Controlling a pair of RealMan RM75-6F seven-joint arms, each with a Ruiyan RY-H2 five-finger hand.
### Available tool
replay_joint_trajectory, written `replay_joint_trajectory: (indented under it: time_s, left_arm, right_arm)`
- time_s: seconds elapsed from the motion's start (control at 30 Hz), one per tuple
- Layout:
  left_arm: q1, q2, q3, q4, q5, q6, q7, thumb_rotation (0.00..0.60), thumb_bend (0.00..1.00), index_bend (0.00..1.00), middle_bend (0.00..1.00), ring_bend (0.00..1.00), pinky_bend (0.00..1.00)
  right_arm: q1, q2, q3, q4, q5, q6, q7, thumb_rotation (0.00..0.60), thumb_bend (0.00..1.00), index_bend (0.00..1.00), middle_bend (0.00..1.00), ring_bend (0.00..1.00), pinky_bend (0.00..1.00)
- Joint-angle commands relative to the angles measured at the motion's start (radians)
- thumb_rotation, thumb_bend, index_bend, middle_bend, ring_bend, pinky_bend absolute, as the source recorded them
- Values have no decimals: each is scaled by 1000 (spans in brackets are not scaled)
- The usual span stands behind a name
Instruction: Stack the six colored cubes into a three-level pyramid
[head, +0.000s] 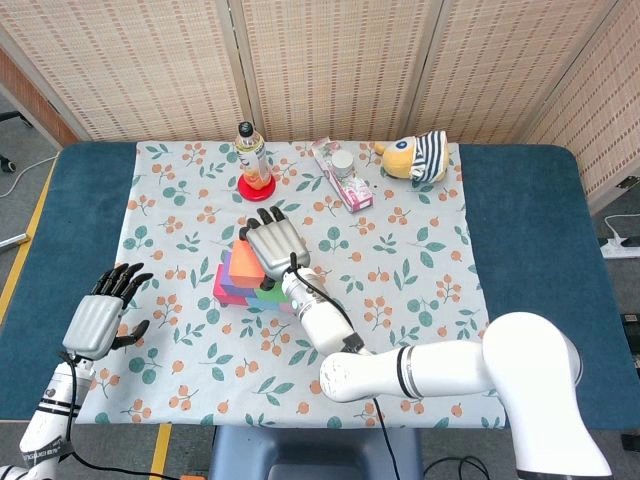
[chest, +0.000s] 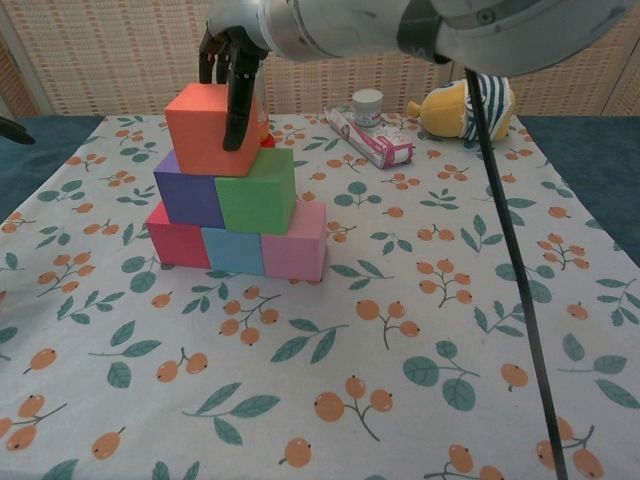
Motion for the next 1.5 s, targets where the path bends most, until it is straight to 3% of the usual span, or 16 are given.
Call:
replay_joint_trajectory:
  time_s: [0.03,0.2,0.37,0.47,0.73,0.97,1.17,1.33,1.5]
  left_arm:
    - [0,0,0,1,0,0,-1,600,338,153,48,2,101]
    - [0,0,0,2,0,1,-3,600,338,153,48,1,101]
    - [0,-2,1,5,2,0,-6,600,335,152,47,0,101]
    - [0,-2,1,6,3,1,-7,600,337,152,47,0,101]
    - [-1,-1,2,3,7,0,-5,600,338,152,47,0,102]
    - [-13,3,7,14,14,-25,-37,600,337,153,50,0,101]
    - [-38,-8,15,31,34,-64,-67,600,334,153,51,0,100]
    - [-74,-35,13,50,41,-108,-62,600,334,153,48,0,93]
    - [-113,-70,8,65,32,-160,-44,600,333,148,32,0,80]
  right_arm:
    - [0,-2,3,0,3,1,-6,600,0,360,150,27,0]
    - [0,-8,6,4,11,4,-17,600,0,325,150,27,0]
    - [-5,-7,10,-2,9,-1,-21,600,0,128,150,27,0]
    - [-7,-6,12,-6,4,0,-22,600,0,59,150,26,0]
    - [-20,5,26,-26,-4,5,-7,600,0,1,150,27,0]
    - [-145,129,22,-160,-107,13,108,600,0,0,148,21,0]
    - [-292,223,-18,-221,-257,-6,251,600,0,0,147,18,0]
    - [-398,206,-78,-165,-395,-24,368,600,0,0,146,17,0]
    - [-459,135,-93,-57,-481,-70,494,600,0,0,140,15,0]
